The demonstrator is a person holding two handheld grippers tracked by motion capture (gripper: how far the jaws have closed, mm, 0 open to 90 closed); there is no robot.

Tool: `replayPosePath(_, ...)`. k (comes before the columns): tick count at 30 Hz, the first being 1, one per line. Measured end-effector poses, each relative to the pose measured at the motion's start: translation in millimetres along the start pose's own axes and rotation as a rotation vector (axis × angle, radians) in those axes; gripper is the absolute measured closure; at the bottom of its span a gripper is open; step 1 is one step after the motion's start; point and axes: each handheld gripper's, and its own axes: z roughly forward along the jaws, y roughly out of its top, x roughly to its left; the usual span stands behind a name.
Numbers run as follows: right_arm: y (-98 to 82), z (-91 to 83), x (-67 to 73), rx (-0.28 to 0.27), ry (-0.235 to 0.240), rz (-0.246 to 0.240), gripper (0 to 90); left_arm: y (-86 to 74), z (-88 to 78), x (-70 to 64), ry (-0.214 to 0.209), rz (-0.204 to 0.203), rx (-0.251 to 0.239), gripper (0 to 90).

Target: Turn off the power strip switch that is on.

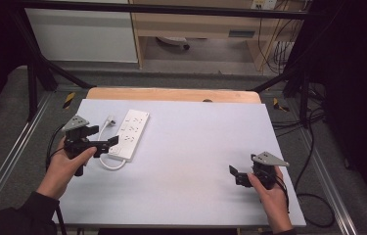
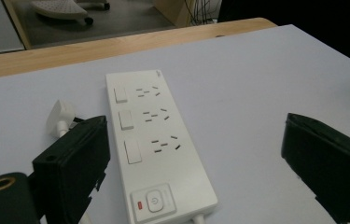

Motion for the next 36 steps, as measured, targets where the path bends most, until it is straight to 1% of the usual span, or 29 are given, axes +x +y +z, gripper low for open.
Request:
replayPosePath(3, 0.0, 0.2, 0.1, 0.002, -0.001, -0.005, 3.5, 4.5, 3.1, 2.0, 0.01, 0.002, 0.027, 8.5)
replayPosePath(4, 0.0, 0.3, 0.1, 0.002, -0.001, -0.005, 3.5, 4.5, 3.1, 2.0, 0.01, 0.002, 0.027, 8.5)
replayPosePath(6, 0.1, 0.4, 0.1, 0.002, 0.0, -0.006, 3.5, 9.1, 5.7, 4.0, 0.023, 0.005, 0.054, 8.4)
replayPosePath(12, 0.1, 0.5, 0.6, 0.004, -0.003, -0.008, 3.5, 16.4, 11.8, 6.7, 0.039, 0.012, 0.085, 8.8)
replayPosePath(15, 0.2, 0.4, 0.6, 0.005, -0.002, -0.009, 3.5, 20.0, 15.4, 7.9, 0.05, 0.026, 0.106, 8.8)
replayPosePath(17, 0.2, 0.5, 0.7, 0.005, -0.003, -0.009, 3.5, 22.2, 17.6, 8.2, 0.052, 0.029, 0.119, 8.8)
replayPosePath(21, 0.2, 0.2, 0.8, 0.003, -0.004, -0.012, 3.4, 26.0, 21.6, 8.8, 0.054, 0.035, 0.13, 8.8)
replayPosePath(24, 0.3, 0.2, 0.7, 0.003, -0.002, -0.008, 3.4, 30.6, 25.1, 8.9, 0.06, 0.046, 0.142, 8.8)
replayPosePath(31, 0.3, 0.1, 0.6, 0.005, 0.0, -0.008, 3.4, 38.8, 27.7, 8.4, 0.063, 0.058, 0.147, 8.8)
replayPosePath(32, 0.2, 0.2, 0.7, 0.007, 0.0, -0.009, 3.5, 40.1, 28.2, 8.8, 0.063, 0.057, 0.147, 10.7)
replayPosePath(33, 0.2, 0.2, 0.6, 0.008, 0.0, -0.008, 3.5, 42.7, 29.5, 9.2, 0.06, 0.065, 0.156, 11.4)
replayPosePath(36, 0.2, 0.3, 0.2, 0.006, -0.002, -0.01, 3.5, 44.9, 31.2, 8.6, 0.059, 0.07, 0.158, 13.6)
